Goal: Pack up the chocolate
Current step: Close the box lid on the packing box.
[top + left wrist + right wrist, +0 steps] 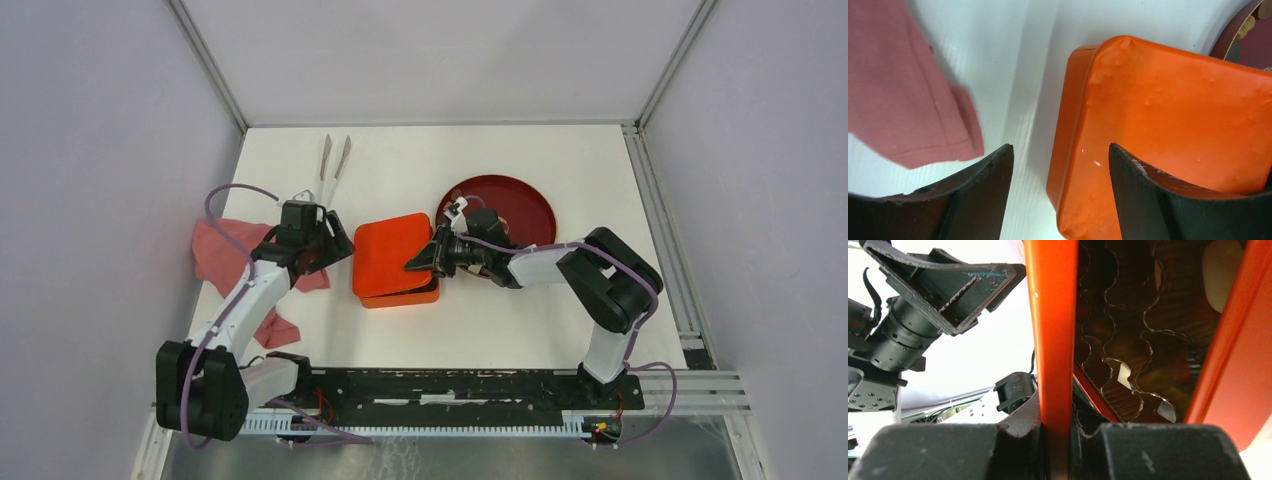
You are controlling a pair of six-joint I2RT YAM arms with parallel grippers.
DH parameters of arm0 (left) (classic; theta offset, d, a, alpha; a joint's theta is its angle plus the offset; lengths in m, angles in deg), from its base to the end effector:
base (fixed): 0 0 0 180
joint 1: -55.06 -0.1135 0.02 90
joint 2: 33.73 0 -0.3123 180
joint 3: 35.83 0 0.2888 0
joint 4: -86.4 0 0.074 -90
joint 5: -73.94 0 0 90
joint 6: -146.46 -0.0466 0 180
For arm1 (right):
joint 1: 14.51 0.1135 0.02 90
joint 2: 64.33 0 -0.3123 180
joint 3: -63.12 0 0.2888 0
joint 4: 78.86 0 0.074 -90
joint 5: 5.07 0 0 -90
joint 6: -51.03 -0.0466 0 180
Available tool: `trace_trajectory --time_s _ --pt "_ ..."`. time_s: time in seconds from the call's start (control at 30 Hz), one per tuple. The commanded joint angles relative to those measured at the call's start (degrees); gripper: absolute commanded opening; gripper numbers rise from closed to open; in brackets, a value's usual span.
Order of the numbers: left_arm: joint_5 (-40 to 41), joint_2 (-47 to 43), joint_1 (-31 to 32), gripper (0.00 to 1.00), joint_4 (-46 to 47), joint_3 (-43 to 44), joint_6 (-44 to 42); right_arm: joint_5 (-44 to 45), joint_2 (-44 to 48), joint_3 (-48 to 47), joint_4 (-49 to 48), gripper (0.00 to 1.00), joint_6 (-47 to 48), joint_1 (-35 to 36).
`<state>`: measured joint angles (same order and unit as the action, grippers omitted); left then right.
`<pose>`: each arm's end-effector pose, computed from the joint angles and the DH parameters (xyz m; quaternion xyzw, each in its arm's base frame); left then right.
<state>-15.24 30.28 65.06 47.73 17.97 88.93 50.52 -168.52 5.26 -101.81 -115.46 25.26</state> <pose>0.2430 -0.0422 0.2522 -0.1849 0.9178 -0.1209 0.3298 0.2900 0.2756 0.1628 0.0973 0.8088 0.5760 0.0671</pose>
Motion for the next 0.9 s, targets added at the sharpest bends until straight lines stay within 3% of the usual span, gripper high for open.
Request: trace_trajectory --time_s 0.0,0.53,0.87 --pt "-4.75 3.94 0.05 0.75 6.74 0.85 -1.16 2.81 1.82 1.52 3.73 0.1 1.03 0.05" --pt "-10.22 14.1 0.11 0.71 9.3 0.86 -2.32 3.81 1.61 1.92 3.19 0.19 4.06 -0.13" --pt "-8.16 17.21 0.11 0.62 7.31 1.38 -3.35 4.18 2.38 -0.29 5.24 0.44 11.35 -0.85"
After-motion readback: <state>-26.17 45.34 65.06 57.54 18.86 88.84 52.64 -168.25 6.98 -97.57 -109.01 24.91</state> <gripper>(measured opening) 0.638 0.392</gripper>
